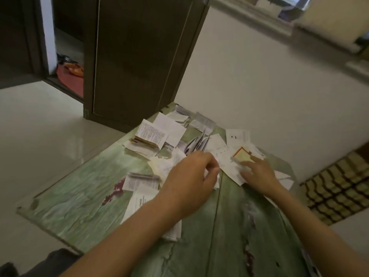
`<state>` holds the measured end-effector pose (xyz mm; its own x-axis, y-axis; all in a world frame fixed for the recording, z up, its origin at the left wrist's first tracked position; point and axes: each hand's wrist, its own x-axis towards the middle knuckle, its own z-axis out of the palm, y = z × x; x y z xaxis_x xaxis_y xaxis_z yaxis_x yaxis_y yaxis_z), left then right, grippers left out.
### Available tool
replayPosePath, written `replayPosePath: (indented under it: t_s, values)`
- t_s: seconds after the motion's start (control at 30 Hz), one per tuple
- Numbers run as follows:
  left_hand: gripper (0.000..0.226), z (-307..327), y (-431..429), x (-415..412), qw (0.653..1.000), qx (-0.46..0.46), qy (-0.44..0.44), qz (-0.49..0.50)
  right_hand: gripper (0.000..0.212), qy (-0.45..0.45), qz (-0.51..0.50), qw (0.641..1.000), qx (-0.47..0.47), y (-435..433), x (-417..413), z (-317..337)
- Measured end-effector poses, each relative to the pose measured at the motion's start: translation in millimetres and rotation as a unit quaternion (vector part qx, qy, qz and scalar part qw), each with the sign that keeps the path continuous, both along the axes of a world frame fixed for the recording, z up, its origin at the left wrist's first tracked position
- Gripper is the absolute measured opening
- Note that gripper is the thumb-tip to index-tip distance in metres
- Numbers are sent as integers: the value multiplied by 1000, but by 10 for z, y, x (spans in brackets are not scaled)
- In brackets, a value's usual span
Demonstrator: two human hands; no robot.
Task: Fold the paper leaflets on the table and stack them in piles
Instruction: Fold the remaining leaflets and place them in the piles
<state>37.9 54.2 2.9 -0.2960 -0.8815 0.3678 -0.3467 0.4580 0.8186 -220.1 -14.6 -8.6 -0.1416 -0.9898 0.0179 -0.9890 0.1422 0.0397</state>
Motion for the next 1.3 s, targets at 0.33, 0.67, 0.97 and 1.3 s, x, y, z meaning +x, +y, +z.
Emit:
replayPosePath:
  t_s: [0.33, 0.67, 0.97, 1.3]
  values:
    - [9, 64, -30, -136, 949, 206, 230, -66, 30, -115, -2, 980, -160, -21, 134, 191]
    - [58, 114, 83, -263, 846, 350, 369, -160, 17, -605, 42, 785, -130, 1042, 915, 888]
    - [15, 89, 130, -85, 826, 367, 409, -123, 44, -445, 56, 873, -190, 1074, 1158, 680]
    - [12, 196, 72, 297, 937, 264, 227, -37, 5, -573, 24, 813, -106, 1031, 1214, 637]
